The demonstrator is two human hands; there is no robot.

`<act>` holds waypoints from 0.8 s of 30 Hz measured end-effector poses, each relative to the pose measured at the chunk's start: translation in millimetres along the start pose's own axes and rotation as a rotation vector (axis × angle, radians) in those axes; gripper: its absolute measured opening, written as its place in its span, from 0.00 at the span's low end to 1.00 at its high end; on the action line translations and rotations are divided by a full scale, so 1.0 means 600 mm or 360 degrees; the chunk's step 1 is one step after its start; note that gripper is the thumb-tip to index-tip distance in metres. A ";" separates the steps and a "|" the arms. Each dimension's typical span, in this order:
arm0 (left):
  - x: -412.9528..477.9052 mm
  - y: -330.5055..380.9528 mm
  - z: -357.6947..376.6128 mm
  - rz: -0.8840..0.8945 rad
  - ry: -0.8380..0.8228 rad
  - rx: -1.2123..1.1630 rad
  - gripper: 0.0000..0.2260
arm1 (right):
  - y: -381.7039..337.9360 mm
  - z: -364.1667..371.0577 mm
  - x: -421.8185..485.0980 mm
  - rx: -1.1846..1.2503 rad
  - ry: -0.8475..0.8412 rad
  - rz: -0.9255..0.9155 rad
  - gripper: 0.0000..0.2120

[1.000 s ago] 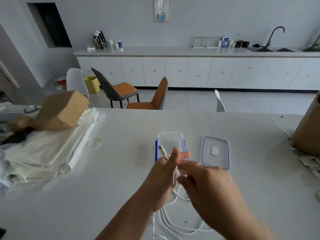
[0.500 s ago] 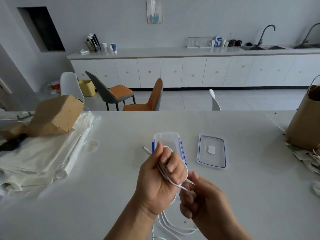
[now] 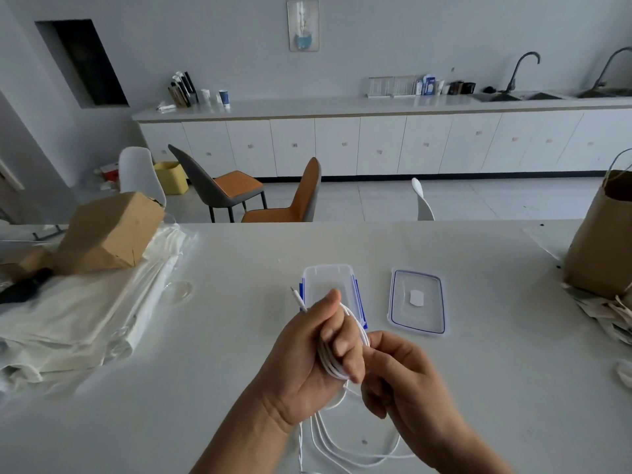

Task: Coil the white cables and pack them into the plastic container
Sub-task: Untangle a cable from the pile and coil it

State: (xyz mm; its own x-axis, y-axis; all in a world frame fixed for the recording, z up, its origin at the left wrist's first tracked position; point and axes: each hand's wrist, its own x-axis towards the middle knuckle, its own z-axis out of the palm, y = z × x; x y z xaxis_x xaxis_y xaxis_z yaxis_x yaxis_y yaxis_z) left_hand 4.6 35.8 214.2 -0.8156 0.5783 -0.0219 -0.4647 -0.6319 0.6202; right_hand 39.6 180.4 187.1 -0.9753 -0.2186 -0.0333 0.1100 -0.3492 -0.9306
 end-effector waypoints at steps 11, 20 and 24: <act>0.016 0.037 0.013 -0.0291 0.0155 0.0646 0.19 | 0.004 -0.012 0.009 -0.0213 0.0078 0.0001 0.11; -0.013 0.043 0.008 -0.0168 -0.0063 0.0936 0.17 | -0.005 -0.023 0.003 -0.0615 0.0067 -0.0138 0.08; -0.030 0.051 -0.002 -0.0083 0.0231 0.1215 0.17 | -0.012 -0.028 -0.004 -0.0785 0.0165 -0.0227 0.09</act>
State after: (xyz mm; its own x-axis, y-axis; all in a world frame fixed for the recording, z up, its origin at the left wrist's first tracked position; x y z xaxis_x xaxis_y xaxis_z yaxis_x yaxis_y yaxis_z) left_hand 4.2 5.3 232.7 -0.8606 0.4908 -0.1361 -0.1810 -0.0450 0.9825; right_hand 37.8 198.8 187.9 -0.9906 -0.1002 0.0936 -0.1042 0.1074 -0.9887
